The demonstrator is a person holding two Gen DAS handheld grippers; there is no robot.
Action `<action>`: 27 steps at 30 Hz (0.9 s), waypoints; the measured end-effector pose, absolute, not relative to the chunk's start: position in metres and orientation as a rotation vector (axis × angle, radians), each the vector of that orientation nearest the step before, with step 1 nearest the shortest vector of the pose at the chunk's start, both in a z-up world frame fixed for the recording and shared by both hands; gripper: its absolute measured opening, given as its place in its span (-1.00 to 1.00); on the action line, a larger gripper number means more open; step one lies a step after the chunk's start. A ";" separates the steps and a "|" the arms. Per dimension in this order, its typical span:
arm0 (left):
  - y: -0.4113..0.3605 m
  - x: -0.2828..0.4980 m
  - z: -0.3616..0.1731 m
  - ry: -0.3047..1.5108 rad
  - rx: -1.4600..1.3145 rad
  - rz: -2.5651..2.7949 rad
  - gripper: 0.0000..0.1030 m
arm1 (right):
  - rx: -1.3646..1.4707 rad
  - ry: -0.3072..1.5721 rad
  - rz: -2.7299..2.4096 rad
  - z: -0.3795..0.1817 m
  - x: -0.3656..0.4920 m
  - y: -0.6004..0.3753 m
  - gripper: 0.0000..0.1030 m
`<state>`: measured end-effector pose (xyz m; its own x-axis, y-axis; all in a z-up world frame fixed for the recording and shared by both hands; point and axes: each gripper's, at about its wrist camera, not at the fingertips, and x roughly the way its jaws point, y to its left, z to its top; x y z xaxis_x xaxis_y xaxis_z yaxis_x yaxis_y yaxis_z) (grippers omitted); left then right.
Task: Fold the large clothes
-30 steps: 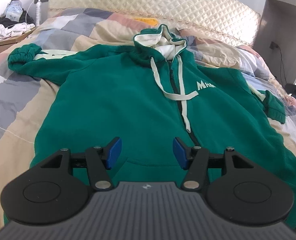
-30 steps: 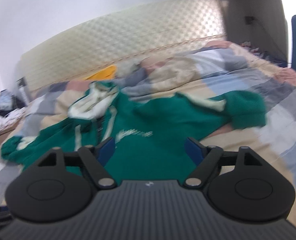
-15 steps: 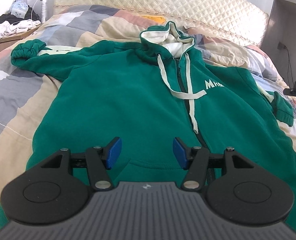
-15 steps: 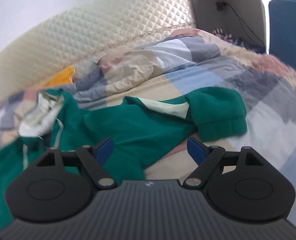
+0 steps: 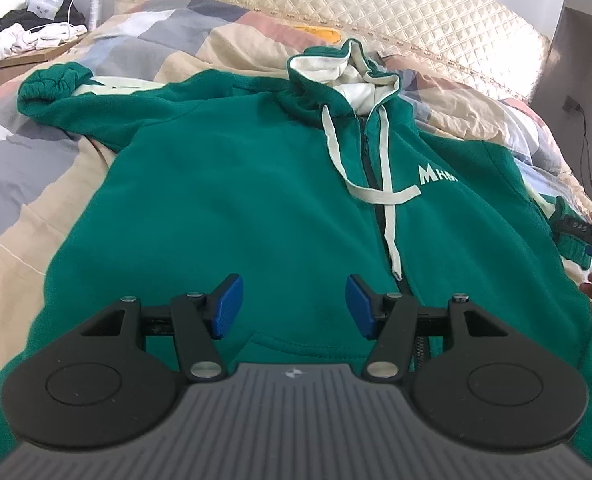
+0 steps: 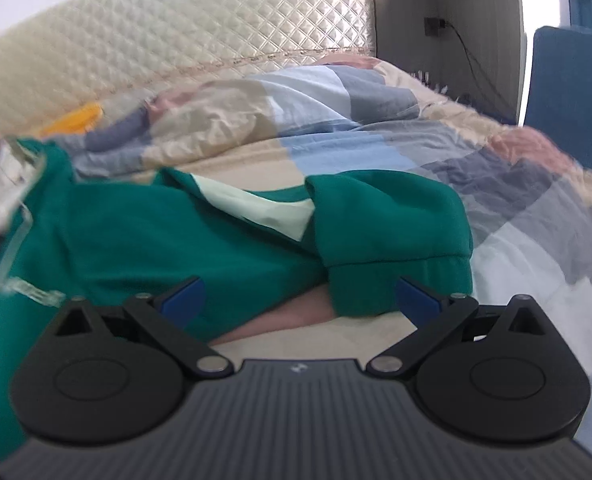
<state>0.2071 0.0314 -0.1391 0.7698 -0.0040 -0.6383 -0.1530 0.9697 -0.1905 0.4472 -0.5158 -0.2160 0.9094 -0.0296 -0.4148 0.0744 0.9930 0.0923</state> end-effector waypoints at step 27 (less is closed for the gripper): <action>0.026 0.223 -0.150 0.684 -0.279 0.047 0.21 | 0.234 0.274 -0.238 -0.215 0.463 -0.587 -0.74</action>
<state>0.2233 0.0265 -0.1505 0.7753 -0.0484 -0.6298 -0.1338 0.9618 -0.2387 0.4626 -0.5874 -0.2146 0.9351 -0.1987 -0.2934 0.2620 0.9452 0.1950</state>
